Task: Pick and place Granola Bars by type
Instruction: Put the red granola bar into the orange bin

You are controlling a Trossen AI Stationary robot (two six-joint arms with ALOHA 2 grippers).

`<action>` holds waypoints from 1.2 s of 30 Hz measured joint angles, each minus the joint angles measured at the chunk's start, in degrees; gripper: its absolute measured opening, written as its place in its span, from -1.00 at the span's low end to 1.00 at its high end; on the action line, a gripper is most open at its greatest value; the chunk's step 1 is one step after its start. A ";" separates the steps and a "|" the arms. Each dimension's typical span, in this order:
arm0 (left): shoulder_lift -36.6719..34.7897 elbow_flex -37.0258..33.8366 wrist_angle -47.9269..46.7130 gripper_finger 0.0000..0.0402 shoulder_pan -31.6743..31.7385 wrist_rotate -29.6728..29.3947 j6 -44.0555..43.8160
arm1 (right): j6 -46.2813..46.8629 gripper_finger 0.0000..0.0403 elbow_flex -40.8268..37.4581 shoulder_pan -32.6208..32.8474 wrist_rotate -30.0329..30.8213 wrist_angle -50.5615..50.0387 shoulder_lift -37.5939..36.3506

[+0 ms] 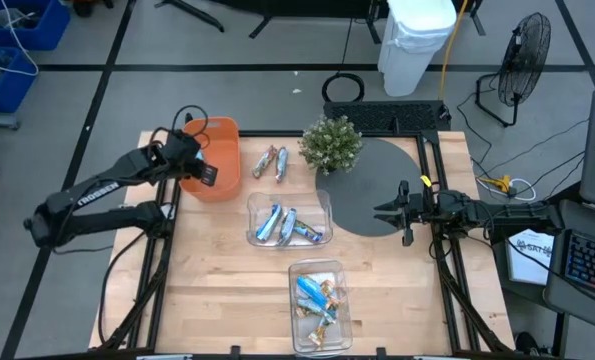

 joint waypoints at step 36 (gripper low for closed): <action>0.09 -1.51 -0.68 -0.15 2.63 5.62 -0.19 | 0.00 -0.56 0.00 0.01 0.00 -0.02 -0.01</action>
